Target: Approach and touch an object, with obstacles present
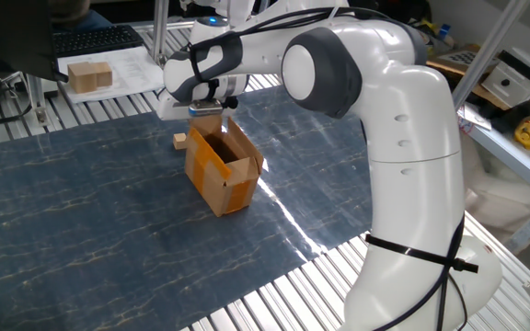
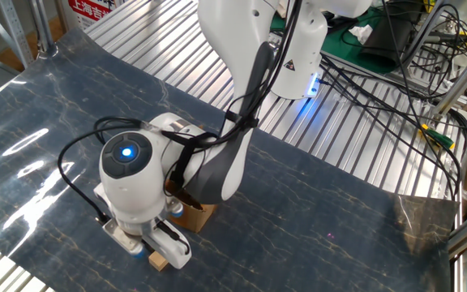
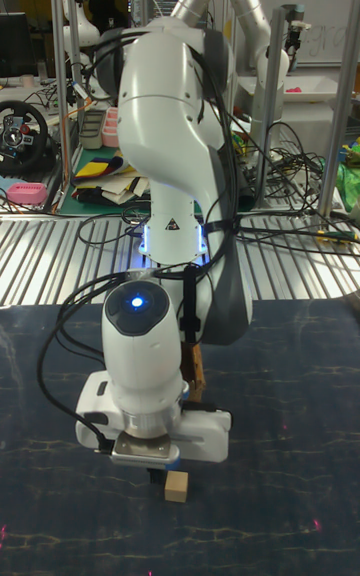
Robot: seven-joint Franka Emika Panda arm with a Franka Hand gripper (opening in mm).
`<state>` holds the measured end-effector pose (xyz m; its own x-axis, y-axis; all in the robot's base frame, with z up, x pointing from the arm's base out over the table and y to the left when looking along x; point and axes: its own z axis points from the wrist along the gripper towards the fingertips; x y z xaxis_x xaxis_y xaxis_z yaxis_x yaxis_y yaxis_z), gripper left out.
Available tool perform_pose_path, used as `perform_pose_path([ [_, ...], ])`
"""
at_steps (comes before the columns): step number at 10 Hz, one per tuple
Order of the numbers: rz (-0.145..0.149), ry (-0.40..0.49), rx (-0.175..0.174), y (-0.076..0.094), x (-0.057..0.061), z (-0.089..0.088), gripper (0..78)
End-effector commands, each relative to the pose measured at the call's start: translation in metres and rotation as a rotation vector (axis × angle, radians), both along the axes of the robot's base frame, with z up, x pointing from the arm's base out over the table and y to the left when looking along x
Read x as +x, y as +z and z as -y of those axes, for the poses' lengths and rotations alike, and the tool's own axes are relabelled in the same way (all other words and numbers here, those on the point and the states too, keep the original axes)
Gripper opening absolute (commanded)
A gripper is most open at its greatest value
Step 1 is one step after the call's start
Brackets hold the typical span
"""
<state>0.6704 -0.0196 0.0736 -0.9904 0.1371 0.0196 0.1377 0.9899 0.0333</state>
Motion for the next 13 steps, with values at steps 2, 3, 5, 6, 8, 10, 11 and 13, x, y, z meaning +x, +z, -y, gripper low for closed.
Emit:
perform_pose_path([
  [2,0.018,-0.028,0.003,0.002,0.002,-0.013,0.0],
  [3,0.019,-0.03,0.004,0.003,0.002,-0.014,0.0],
  [5,0.021,-0.029,-0.002,0.005,0.001,-0.015,0.0],
  [6,0.018,-0.032,-0.002,0.006,0.001,-0.015,0.0],
  [8,0.017,-0.033,-0.006,0.01,0.0,-0.014,0.0],
  [10,0.006,-0.031,-0.011,0.02,-0.003,-0.011,0.0],
  [11,0.004,-0.03,-0.013,0.023,-0.004,-0.01,0.0],
  [13,0.002,-0.032,-0.02,0.035,-0.008,-0.007,0.0],
])
